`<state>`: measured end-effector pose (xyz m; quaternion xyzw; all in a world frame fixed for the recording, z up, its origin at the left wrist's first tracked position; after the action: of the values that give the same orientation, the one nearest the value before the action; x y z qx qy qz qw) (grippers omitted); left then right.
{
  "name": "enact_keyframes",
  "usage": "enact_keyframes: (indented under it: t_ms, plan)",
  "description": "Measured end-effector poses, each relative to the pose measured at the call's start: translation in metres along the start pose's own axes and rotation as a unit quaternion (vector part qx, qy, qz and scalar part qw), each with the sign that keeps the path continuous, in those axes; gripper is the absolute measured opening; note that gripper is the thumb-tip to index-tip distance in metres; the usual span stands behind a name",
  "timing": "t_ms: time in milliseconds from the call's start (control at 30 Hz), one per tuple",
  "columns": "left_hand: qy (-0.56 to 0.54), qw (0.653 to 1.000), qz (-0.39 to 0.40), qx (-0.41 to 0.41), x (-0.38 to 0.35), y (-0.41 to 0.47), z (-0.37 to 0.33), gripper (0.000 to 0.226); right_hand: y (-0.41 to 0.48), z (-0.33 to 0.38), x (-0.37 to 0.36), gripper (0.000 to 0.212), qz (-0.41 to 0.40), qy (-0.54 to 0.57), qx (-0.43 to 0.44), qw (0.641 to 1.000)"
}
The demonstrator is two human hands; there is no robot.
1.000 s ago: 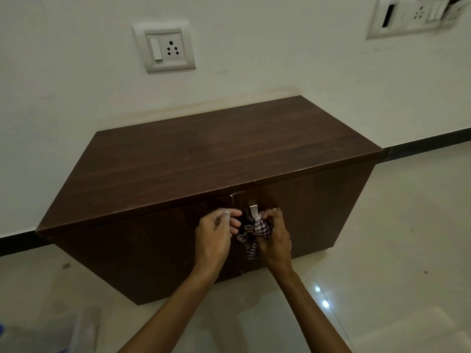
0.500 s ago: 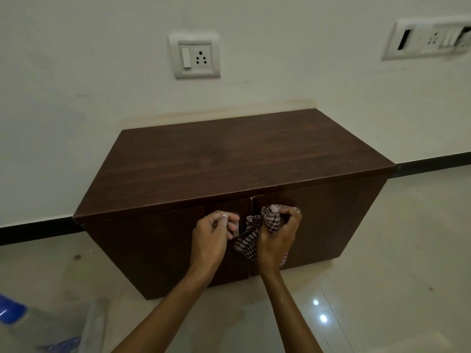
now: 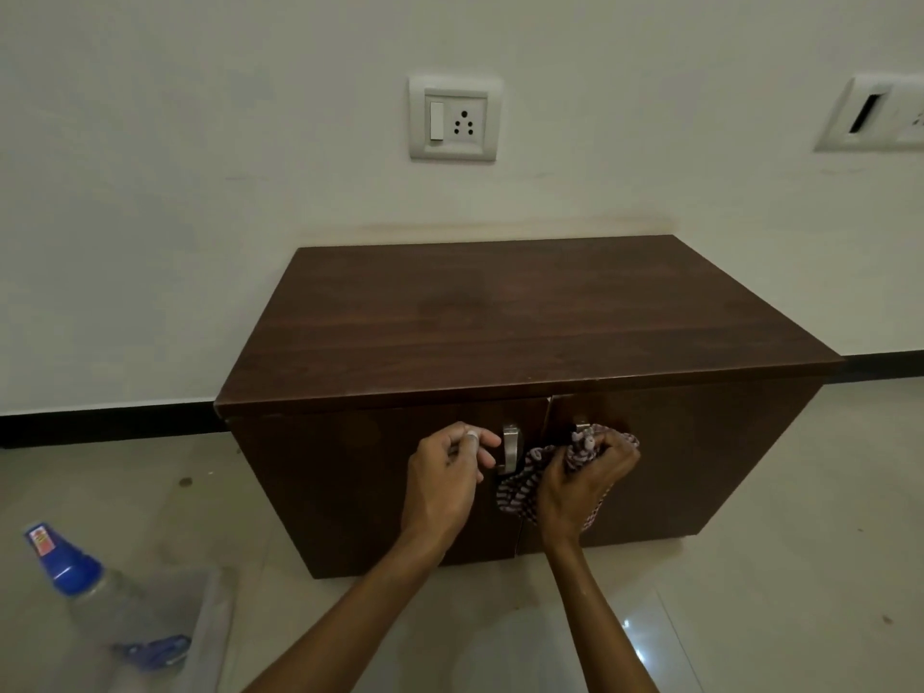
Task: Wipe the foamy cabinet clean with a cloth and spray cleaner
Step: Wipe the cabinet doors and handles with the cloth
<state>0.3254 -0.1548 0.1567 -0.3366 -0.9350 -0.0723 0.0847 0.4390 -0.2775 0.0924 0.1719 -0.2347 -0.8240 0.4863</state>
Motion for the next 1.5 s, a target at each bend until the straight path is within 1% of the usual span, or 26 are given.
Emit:
enact_keyframes:
  t_ms: [67,167,200,300,333,367,500,567,667,733,800,867,1033,1100,1200,1233,1333,1400,1500]
  plan:
    - [-0.004,1.0,0.002,0.003,-0.002,0.001,0.002,0.03,0.0,0.004,-0.001,0.028,-0.004,-0.004,0.016,1.0]
    - [0.002,1.0,0.002,0.005,-0.005,0.002,0.004,0.03,-0.001,0.005,-0.005,0.044,-0.003,-0.037,0.035,0.999]
    - [0.008,1.0,-0.001,0.007,-0.007,0.003,0.006,0.029,-0.003,0.005,-0.006,0.046,0.004,-0.047,0.042,0.998]
    - [0.012,0.999,-0.02,0.033,-0.01,0.004,0.012,0.025,-0.011,0.002,-0.004,0.033,0.033,-0.054,0.093,0.994]
    - [0.011,0.999,-0.022,0.041,-0.012,0.005,0.013,0.025,-0.014,0.0,-0.002,0.032,0.045,-0.052,0.112,0.991]
    - [0.01,0.999,-0.023,0.045,-0.014,0.005,0.014,0.025,-0.016,-0.003,0.0,0.034,0.058,-0.049,0.124,0.989]
    - [0.008,0.999,-0.01,0.053,-0.022,0.004,0.013,0.024,-0.017,-0.014,0.017,0.041,0.094,-0.032,0.11,0.989]
    - [0.006,0.998,-0.008,0.054,-0.022,0.004,0.013,0.024,-0.014,-0.012,0.031,0.039,0.087,-0.011,0.113,0.99]
    - [0.002,0.998,-0.009,0.056,-0.02,0.004,0.013,0.025,-0.005,0.003,0.048,0.032,0.052,0.023,0.119,0.991]
    - [0.006,0.998,-0.007,0.059,-0.02,0.004,0.014,0.025,-0.006,0.025,0.047,0.029,0.047,0.049,0.166,0.984]
    - [0.008,0.998,-0.009,0.062,-0.021,0.004,0.015,0.025,-0.012,0.046,0.034,0.031,0.075,0.061,0.237,0.967]
    - [0.009,0.998,-0.009,0.063,-0.021,0.004,0.016,0.025,-0.016,0.047,0.016,0.034,0.106,0.043,0.262,0.958]
    - [0.009,0.998,-0.001,0.061,-0.022,0.004,0.018,0.026,-0.032,0.007,0.007,0.04,0.153,0.005,0.243,0.958]
    - [0.011,0.998,-0.002,0.061,-0.022,0.004,0.02,0.026,-0.041,-0.005,0.011,0.041,0.16,0.002,0.2,0.967]
    - [0.017,0.998,0.001,0.058,-0.022,0.002,0.021,0.026,-0.053,-0.023,0.016,0.044,0.153,-0.01,0.105,0.983]
    - [0.018,0.998,0.001,0.058,-0.022,0.002,0.022,0.027,-0.055,-0.024,0.017,0.045,0.153,-0.012,0.093,0.984]
    - [0.022,0.998,-0.004,0.061,-0.021,0.003,0.023,0.027,-0.049,-0.012,0.018,0.042,0.15,0.016,0.118,0.981]
    - [0.025,0.998,-0.009,0.062,-0.021,0.004,0.024,0.027,-0.035,0.007,0.015,0.039,0.123,0.039,0.142,0.982]
    - [0.027,0.998,-0.012,0.062,-0.022,0.005,0.022,0.027,-0.019,0.025,0.004,0.033,0.094,0.061,0.145,0.983]
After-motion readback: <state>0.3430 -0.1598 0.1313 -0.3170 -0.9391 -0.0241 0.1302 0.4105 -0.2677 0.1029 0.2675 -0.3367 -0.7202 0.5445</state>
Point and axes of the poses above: each hand's wrist, its own y-axis towards the middle knuckle, its own x-axis out of the back of the hand, z = x × y, the point moved 6 cm from there along y, towards the middle knuckle, and after that the axes turned 10 degrees about -z, right-handed, at the moved point
